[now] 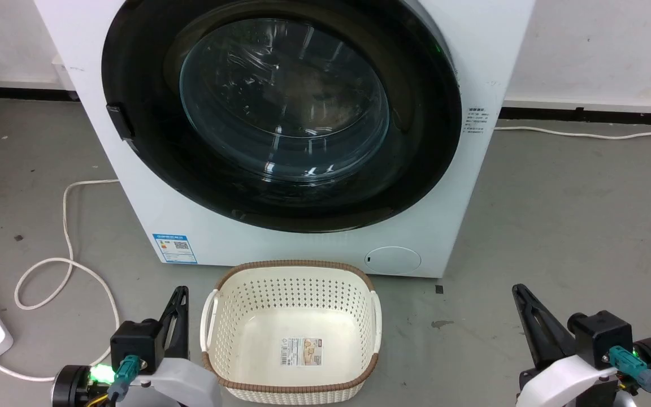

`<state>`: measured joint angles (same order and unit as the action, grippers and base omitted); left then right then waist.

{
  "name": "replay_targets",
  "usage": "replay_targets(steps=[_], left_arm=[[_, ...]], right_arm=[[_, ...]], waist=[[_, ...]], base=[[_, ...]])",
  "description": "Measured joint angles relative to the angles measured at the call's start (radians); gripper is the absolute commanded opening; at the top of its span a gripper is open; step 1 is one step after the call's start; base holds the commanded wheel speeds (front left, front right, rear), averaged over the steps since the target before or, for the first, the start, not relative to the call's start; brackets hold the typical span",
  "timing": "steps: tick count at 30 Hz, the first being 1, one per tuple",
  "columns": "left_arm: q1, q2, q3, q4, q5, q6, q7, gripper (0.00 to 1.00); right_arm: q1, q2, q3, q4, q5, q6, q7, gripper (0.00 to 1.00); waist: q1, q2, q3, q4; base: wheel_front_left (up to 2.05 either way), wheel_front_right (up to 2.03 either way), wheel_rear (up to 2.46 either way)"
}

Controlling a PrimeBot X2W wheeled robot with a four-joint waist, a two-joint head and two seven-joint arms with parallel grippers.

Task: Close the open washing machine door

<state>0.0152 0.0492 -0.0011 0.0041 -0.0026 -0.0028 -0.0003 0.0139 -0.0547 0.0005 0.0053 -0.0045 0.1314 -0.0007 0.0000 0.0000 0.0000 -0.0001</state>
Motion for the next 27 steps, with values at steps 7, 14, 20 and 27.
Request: replay_targets(steps=[7,14,20,27], left_arm=[[0.000,0.000,0.000,0.000,0.000,0.000,0.000,0.00],[0.000,0.000,0.000,0.000,0.000,0.000,0.000,0.00],[0.000,0.000,0.001,0.000,0.000,0.000,0.000,0.00],[0.000,0.000,0.001,0.000,0.000,0.000,0.000,0.00]], right_arm=[[0.000,0.000,0.000,0.000,0.000,0.000,0.000,0.00],[0.000,0.000,0.000,0.000,0.000,0.000,0.000,0.00],[0.000,0.000,0.000,0.000,0.000,0.000,0.000,0.00],[0.000,0.000,0.000,0.000,0.000,0.000,0.000,0.00]], waist=[[0.0000,0.0000,0.000,0.000],[0.0000,0.0000,0.000,0.000],[0.0000,0.0000,0.000,0.000],[0.0000,0.0000,0.000,0.000]], base=[[0.00,0.00,0.00],[0.00,0.00,0.00],[0.00,0.00,0.00],[0.00,0.00,0.00]])
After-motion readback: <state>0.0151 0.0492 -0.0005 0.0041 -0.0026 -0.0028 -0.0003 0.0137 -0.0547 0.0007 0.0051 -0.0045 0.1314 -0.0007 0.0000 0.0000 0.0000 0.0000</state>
